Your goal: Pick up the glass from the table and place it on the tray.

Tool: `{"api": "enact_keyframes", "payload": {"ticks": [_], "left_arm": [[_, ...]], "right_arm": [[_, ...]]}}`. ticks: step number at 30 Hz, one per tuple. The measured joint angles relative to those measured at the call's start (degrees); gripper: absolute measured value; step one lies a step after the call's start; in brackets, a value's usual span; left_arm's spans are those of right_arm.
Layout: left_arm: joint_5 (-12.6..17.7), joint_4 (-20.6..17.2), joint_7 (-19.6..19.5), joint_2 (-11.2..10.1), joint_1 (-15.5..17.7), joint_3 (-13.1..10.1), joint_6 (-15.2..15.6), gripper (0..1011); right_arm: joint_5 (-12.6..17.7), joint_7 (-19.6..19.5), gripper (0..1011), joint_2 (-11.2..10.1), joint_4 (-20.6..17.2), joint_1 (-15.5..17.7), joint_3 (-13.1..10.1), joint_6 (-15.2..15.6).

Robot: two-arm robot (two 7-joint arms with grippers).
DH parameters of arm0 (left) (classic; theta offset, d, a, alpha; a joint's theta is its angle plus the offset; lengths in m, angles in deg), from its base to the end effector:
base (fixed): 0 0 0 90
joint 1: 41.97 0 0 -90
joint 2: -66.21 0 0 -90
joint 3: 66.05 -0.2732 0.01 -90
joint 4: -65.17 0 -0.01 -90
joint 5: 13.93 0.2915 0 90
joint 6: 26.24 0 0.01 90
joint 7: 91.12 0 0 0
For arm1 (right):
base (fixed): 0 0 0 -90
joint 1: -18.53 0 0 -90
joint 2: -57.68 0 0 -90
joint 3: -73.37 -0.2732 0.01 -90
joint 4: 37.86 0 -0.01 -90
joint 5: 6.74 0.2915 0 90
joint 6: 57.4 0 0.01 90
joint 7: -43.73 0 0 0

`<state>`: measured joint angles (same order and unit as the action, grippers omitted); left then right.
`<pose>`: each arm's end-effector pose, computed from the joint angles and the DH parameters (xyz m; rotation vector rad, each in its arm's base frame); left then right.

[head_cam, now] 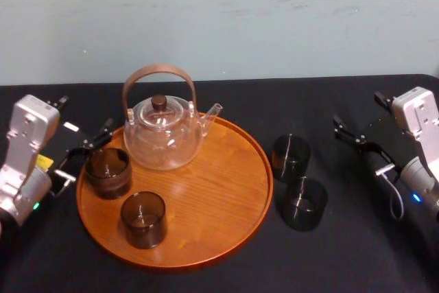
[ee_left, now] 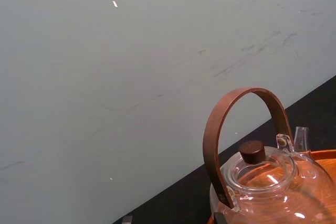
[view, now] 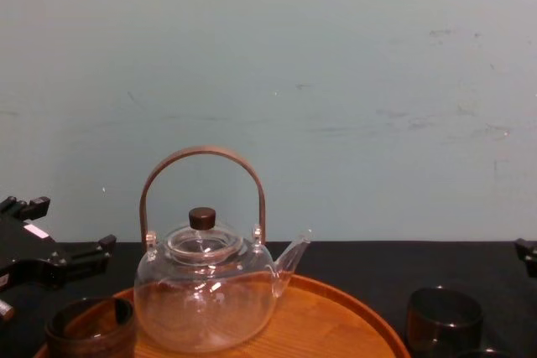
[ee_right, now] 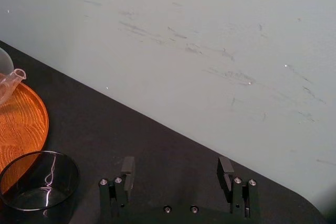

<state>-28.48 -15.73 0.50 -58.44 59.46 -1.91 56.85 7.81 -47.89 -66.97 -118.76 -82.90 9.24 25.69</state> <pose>0.3390 0.0777 -0.2854 0.3045 -0.2851 1.2480 0.3390 -0.0777 -0.2854 -0.3045 -0.2850 -1.2478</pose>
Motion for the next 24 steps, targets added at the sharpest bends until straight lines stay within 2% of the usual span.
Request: {"api": "enact_keyframes", "payload": {"ticks": [24], "left_arm": [[0.0,0.0,0.0,0.0,0.0,0.0,0.0,1001]], "right_arm": [[0.0,0.0,1002,0.0,0.0,0.0,0.0,0.0]]}}
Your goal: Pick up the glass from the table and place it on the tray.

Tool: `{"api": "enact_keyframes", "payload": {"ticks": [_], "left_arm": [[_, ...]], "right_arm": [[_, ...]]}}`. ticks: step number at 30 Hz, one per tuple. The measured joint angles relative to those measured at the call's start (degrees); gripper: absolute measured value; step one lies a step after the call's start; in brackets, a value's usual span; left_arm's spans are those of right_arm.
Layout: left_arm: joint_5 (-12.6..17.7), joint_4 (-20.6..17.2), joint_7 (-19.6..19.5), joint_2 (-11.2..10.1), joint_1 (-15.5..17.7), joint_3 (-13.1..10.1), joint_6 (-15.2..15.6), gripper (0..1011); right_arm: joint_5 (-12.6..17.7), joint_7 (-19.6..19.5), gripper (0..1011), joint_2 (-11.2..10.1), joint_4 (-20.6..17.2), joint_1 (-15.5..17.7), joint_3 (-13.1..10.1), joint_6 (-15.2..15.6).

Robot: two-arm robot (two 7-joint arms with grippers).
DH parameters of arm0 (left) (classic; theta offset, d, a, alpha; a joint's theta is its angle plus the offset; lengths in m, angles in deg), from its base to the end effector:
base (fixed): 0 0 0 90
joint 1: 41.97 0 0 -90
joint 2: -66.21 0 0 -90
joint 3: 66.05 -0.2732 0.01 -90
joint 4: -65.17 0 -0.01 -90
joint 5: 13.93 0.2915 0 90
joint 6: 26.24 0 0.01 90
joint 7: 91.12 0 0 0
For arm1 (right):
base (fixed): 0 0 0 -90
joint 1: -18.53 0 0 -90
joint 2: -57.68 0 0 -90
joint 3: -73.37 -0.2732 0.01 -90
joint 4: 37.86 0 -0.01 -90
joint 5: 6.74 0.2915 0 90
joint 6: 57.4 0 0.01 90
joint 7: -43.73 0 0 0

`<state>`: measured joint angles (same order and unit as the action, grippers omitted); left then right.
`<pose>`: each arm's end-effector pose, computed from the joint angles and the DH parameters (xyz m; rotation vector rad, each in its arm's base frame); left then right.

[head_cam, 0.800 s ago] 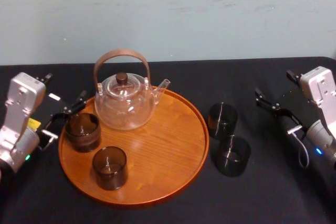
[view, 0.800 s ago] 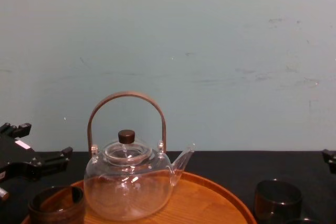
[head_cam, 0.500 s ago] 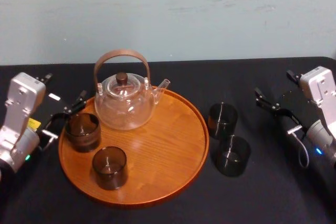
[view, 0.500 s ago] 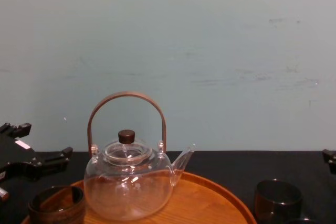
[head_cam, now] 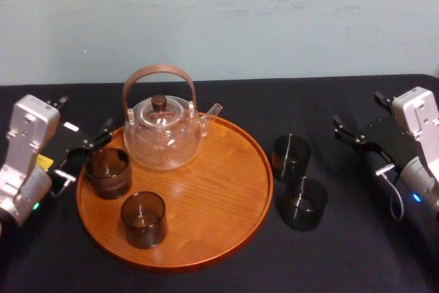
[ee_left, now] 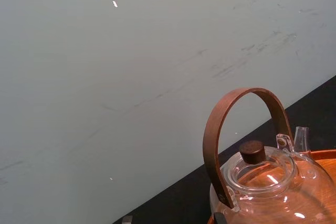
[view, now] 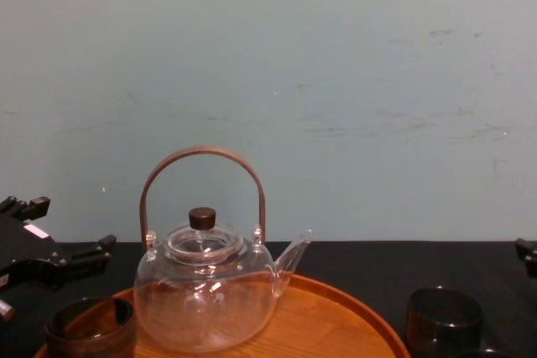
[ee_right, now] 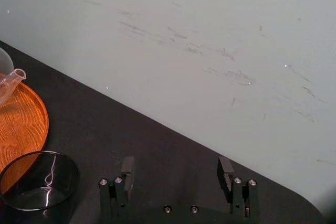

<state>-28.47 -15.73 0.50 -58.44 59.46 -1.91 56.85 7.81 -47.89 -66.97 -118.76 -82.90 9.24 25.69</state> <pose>0.3390 0.0777 -0.2854 0.3046 -0.2852 1.2480 0.3390 -0.0777 -0.2854 -0.3045 -0.2850 -1.2478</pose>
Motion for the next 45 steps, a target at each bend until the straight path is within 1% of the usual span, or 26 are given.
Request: {"api": "enact_keyframes", "payload": {"ticks": [45], "left_arm": [[0.0,0.0,0.0,0.0,0.0,0.0,0.0,1001]], "right_arm": [[0.0,0.0,1002,0.0,0.0,0.0,0.0,0.0]]}}
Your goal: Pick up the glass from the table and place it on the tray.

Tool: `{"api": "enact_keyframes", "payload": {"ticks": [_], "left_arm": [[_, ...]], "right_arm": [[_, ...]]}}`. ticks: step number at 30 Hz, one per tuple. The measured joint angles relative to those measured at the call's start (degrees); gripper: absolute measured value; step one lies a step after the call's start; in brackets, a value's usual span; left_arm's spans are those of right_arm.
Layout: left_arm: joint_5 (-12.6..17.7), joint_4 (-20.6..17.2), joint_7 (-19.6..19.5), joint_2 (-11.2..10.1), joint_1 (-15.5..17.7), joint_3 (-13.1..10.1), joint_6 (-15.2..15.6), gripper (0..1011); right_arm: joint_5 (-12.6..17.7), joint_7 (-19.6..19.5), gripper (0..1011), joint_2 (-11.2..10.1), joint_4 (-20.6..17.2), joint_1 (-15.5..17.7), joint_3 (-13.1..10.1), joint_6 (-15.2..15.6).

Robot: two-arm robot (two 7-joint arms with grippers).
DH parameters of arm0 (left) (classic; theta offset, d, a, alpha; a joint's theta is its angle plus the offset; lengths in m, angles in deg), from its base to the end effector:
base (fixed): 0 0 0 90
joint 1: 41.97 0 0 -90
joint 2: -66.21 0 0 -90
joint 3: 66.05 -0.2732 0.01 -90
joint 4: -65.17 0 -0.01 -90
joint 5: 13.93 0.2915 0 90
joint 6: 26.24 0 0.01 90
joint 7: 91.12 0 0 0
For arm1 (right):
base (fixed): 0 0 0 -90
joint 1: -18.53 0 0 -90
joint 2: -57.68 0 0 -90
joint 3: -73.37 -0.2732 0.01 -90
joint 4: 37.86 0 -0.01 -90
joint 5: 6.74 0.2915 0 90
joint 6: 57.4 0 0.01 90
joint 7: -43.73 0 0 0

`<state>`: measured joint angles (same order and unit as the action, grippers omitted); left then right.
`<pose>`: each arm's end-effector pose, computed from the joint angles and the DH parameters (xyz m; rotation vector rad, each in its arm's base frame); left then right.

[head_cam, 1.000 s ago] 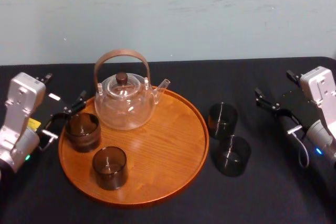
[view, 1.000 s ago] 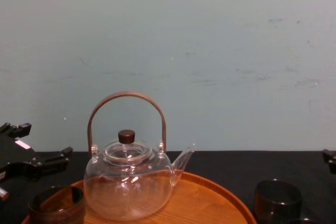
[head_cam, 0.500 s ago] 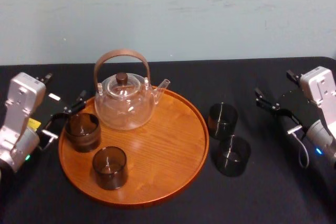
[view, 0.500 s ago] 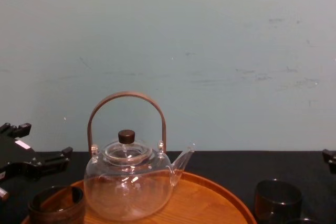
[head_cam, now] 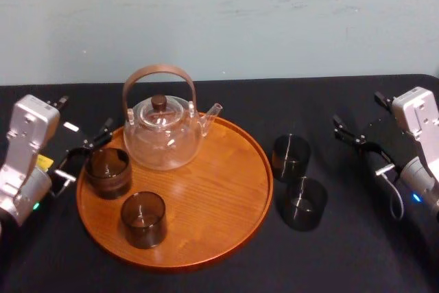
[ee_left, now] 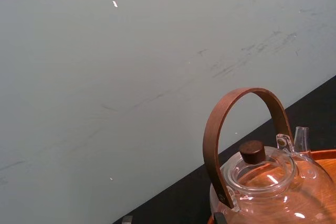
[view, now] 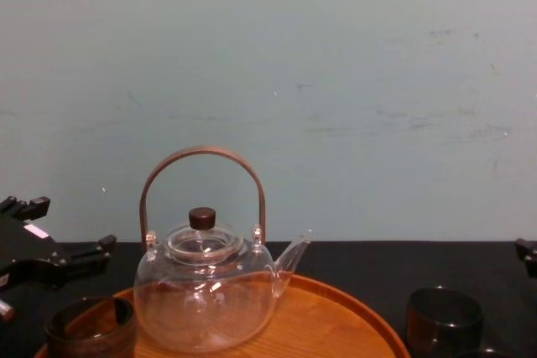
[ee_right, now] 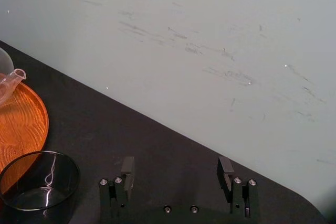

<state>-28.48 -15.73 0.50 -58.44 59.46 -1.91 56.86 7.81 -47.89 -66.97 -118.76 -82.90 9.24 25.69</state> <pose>0.3390 0.0777 -0.2854 0.3046 -0.2850 1.2480 0.3390 -0.0777 -0.2854 -0.3045 -0.2850 -1.2478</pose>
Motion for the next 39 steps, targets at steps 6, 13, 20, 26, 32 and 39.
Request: {"api": "enact_keyframes", "payload": {"ticks": [6,13,20,26,32,39], "left_arm": [[0.0,0.0,0.0,0.0,0.0,0.0,0.0,1001],[0.0,0.0,0.0,0.0,0.0,0.0,0.0,1001],[0.0,0.0,0.0,0.0,0.0,0.0,0.0,1001],[0.0,0.0,0.0,0.0,0.0,0.0,0.0,1001],[0.0,0.0,0.0,0.0,0.0,0.0,0.0,1001],[0.0,0.0,0.0,0.0,0.0,0.0,0.0,1001]], "right_arm": [[-0.2,0.8,1002,0.2,-0.5,0.8,-1.0,0.0],[0.6,2.6,1002,-1.1,-3.5,3.4,-2.7,0.9],[2.0,4.4,1003,-2.9,-7.2,6.7,-4.6,2.4],[3.6,6.6,1003,-4.9,-10.5,10.0,-6.3,4.3],[5.3,8.6,1002,-6.9,-13.6,13.4,-8.2,6.3],[7.2,10.9,1003,-8.8,-16.6,16.6,-10.3,8.9]]}}
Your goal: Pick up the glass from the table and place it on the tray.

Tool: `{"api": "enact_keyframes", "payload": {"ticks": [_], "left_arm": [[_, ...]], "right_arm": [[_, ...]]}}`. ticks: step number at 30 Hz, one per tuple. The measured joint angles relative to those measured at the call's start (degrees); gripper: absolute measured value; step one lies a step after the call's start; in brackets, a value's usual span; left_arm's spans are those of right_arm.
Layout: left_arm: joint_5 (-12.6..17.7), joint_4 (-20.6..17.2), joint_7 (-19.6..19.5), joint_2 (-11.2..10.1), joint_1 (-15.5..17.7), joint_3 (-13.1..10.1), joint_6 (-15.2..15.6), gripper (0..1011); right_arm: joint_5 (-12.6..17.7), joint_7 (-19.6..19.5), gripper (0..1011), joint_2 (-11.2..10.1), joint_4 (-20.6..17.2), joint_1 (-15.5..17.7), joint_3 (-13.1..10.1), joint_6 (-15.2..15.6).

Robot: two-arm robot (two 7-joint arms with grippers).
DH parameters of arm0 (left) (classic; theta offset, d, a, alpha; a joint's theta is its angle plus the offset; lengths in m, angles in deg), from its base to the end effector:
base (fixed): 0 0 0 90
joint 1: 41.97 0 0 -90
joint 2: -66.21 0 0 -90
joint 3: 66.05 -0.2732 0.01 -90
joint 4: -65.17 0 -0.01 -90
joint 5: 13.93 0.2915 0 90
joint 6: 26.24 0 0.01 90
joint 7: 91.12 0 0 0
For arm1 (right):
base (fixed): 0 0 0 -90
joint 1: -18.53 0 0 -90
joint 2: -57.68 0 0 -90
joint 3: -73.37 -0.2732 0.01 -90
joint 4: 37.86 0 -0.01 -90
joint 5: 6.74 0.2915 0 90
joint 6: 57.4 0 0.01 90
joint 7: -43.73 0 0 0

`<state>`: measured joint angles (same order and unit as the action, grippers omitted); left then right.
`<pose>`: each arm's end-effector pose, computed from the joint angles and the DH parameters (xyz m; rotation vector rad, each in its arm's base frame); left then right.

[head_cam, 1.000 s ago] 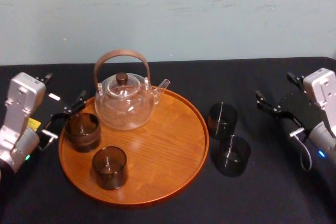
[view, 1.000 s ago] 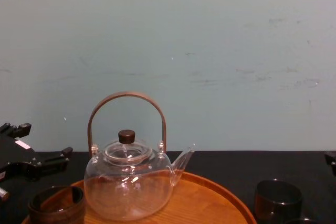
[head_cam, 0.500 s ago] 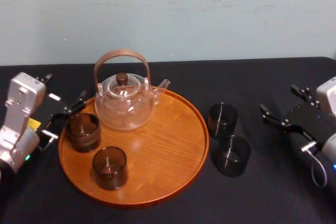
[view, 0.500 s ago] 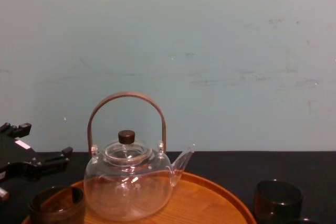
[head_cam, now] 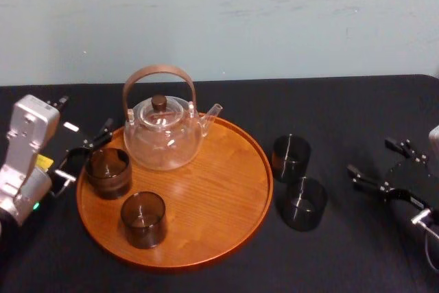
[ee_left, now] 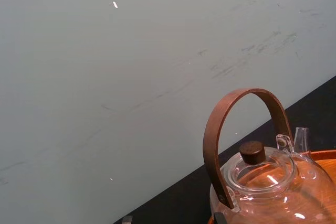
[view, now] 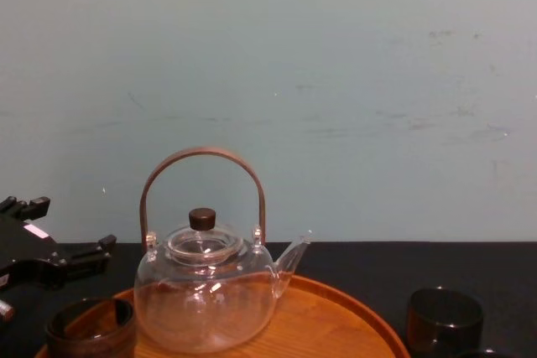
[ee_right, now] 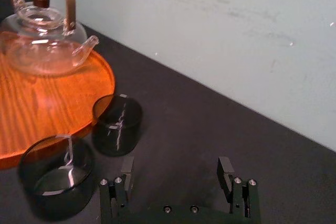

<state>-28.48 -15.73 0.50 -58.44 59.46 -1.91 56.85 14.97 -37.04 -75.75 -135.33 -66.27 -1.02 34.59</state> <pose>0.3390 0.0777 -0.2854 0.3045 -0.2851 1.2480 0.2763 -0.1072 -0.2610 -0.3883 -0.1095 -1.0809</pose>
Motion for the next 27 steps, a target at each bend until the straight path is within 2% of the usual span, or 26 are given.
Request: {"api": "enact_keyframes", "payload": {"ticks": [9,18,27], "left_arm": [[0.0,0.0,0.0,0.0,0.0,0.0,0.0,1001],[0.0,0.0,0.0,0.0,0.0,0.0,0.0,1001],[0.0,0.0,0.0,0.0,0.0,0.0,0.0,1001]], "right_arm": [[1.0,3.5,1003,-1.2,-2.2,2.2,-0.9,2.9],[0.7,8.3,1002,-2.1,-3.2,2.3,-0.2,5.1],[0.1,11.8,1002,-2.1,-3.7,2.0,0.4,6.9]]}}
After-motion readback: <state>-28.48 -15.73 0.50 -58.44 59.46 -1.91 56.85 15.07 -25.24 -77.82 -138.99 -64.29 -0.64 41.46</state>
